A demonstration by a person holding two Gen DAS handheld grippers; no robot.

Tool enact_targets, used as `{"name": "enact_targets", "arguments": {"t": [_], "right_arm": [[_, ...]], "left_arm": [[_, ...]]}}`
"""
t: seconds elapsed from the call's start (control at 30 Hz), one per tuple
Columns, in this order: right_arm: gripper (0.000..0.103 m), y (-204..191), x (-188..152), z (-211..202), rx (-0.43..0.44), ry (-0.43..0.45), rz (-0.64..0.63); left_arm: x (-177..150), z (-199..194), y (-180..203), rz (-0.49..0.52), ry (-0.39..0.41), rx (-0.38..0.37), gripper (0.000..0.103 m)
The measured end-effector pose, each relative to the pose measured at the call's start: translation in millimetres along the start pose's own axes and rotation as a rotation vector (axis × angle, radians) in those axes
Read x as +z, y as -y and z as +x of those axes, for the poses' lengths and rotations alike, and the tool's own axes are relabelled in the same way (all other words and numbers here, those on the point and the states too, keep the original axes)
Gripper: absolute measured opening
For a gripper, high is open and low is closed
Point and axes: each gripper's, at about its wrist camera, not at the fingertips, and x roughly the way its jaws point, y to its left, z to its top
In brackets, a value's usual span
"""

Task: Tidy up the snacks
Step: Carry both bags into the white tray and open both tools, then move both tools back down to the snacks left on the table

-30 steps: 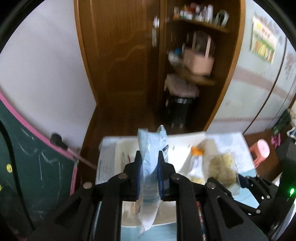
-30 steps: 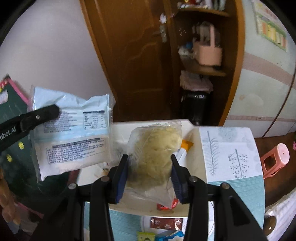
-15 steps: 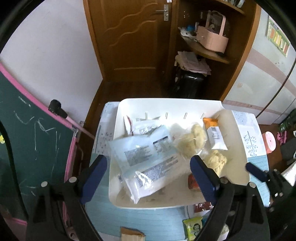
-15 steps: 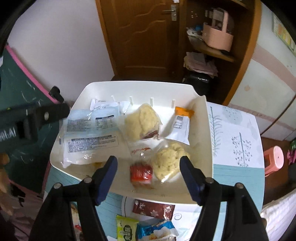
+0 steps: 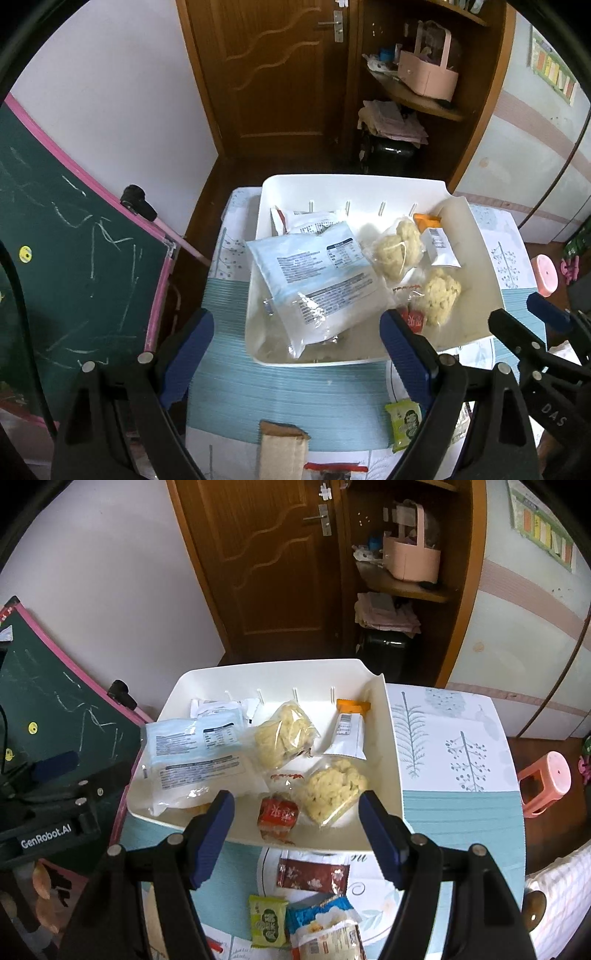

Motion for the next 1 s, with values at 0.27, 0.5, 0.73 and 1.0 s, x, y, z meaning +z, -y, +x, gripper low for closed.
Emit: {"name": "enact_targets", "arguments": {"t": [0.27, 0.5, 0.73, 1.0], "right_arm": [[0.070, 5, -16, -34, -0.013, 0.044, 0.042], [0.070, 11, -34, -66, -0.036, 0.080, 0.083], [0.070, 15, -54, -86, -0.053, 0.085, 0.085], [0.070, 32, -80, -90, -0.077, 0.060, 0.123]], "left_arm": [[-14, -33, -9, 0.033, 0.061, 0.001, 0.091], [-32, -63, -17, 0.042, 0.107, -0.044, 0.091], [-58, -72, -21, 0.056, 0.110, -0.077, 0.091], [-95, -51, -31, 0.065, 0.046, -0.090, 0.091]]}}
